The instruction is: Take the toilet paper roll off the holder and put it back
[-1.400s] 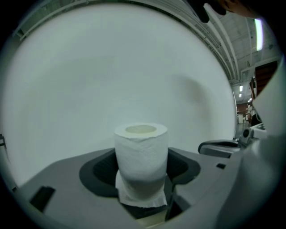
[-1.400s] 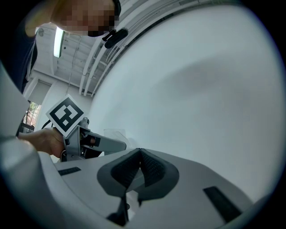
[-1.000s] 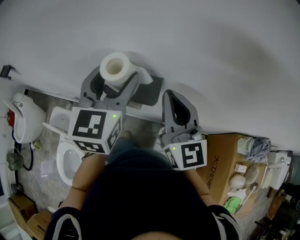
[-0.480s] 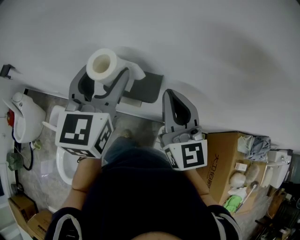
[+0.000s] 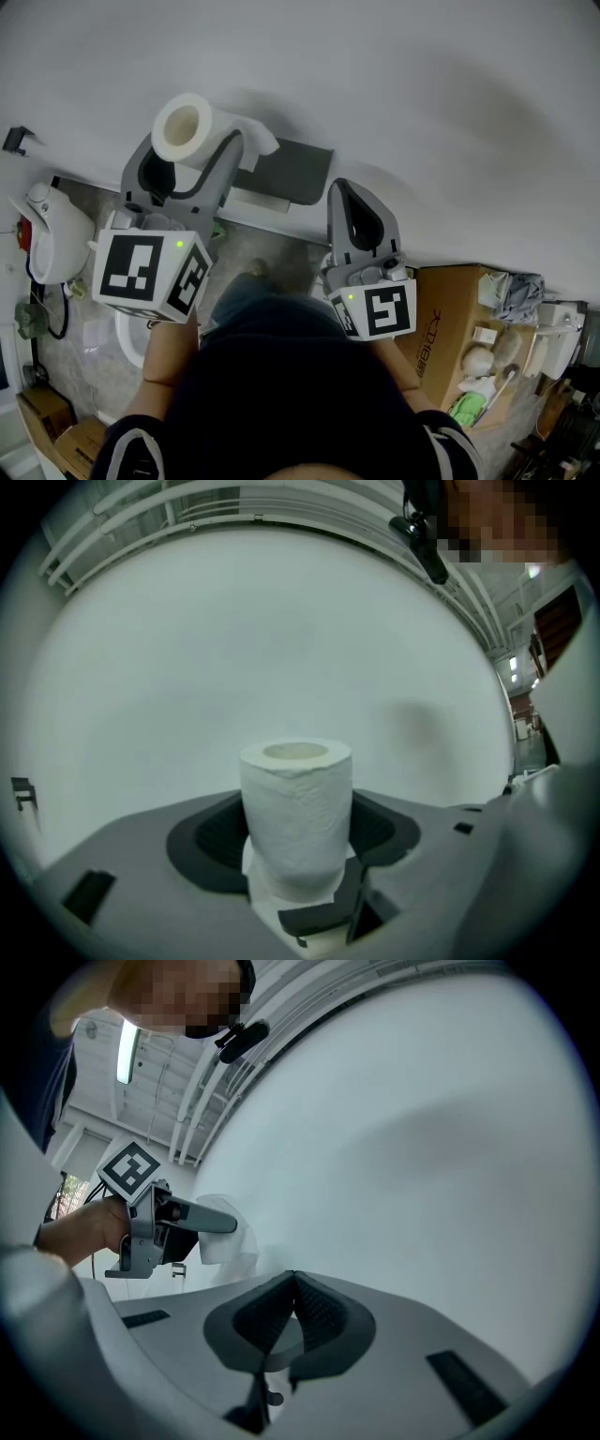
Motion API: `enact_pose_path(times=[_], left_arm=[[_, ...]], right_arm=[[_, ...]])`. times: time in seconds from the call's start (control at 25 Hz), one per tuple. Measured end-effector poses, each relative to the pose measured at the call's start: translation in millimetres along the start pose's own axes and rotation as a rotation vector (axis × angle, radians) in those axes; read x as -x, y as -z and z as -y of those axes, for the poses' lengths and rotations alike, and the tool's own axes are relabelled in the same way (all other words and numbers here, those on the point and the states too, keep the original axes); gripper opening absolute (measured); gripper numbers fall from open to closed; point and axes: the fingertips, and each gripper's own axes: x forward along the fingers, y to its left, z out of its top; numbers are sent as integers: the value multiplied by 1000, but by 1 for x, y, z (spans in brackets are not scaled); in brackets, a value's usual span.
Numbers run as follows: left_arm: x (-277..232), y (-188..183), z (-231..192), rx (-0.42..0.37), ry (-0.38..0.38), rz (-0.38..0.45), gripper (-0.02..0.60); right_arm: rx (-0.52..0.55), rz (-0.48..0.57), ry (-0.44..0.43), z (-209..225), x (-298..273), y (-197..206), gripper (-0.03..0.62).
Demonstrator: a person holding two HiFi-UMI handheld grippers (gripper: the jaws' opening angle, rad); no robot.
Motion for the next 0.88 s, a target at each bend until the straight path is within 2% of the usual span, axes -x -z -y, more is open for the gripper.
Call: enact_pose_path(times=[0.32, 0.88], left_arm=[[10, -10, -21, 7, -43, 27, 302], [17, -5, -64, 7, -135, 19, 304]], right_arm=[[5, -7, -5, -3, -5, 2, 15], [12, -21, -3, -6, -16, 5, 15]])
